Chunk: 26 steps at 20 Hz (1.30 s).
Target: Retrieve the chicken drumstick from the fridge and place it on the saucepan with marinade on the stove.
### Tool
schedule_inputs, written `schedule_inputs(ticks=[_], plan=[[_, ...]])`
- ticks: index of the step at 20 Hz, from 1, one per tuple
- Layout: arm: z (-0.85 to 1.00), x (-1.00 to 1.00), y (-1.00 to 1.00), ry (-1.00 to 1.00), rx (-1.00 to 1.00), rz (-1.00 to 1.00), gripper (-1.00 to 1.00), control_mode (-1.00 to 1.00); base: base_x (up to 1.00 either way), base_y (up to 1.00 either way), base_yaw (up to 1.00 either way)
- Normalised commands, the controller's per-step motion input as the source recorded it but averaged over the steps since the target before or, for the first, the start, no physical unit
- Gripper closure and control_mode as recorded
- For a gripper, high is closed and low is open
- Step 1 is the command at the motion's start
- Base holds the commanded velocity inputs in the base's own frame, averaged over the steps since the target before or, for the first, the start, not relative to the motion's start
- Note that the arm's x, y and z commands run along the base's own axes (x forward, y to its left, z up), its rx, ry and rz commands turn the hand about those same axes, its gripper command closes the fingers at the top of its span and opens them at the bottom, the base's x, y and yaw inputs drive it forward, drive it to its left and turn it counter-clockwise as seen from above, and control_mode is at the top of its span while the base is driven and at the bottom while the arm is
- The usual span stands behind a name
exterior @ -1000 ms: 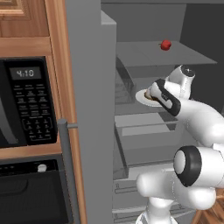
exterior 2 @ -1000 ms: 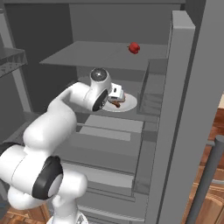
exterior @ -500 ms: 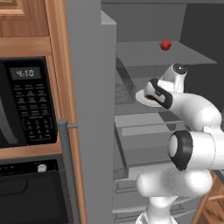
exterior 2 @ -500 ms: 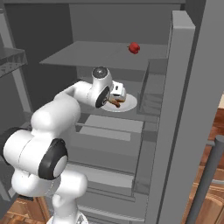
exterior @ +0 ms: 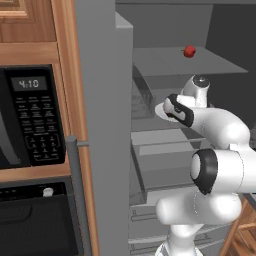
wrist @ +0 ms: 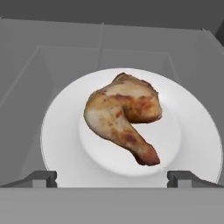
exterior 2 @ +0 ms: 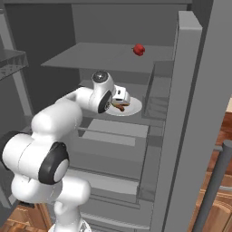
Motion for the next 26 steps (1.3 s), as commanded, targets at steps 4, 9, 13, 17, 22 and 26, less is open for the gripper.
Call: schedule_inputs(ticks=[4, 9, 13, 17, 22, 26], plan=[[-0.06, 0.24, -0.07, 0.0, 0.0, 0.0, -1.0, -1.0, 0.0, 0.0, 0.0], [-0.05, 0.26, -0.08, 0.0, 0.0, 0.0, -1.0, -1.0, 0.0, 0.0, 0.0], [-0.13, 0.17, -0.08, 0.01, 0.0, 0.0, -1.0, -1.0, 0.0, 0.0, 0.0], [-0.27, 0.03, -0.05, 0.05, -0.04, 0.01, -1.0, -1.0, 0.0, 0.0, 0.0], [-0.26, 0.03, -0.06, 0.04, -0.03, 0.0, -1.0, -1.0, 0.0, 0.0, 0.0], [-0.2, 0.1, -0.04, 0.0, -0.02, 0.0, -1.0, -1.0, 0.0, 0.0, 0.0]])
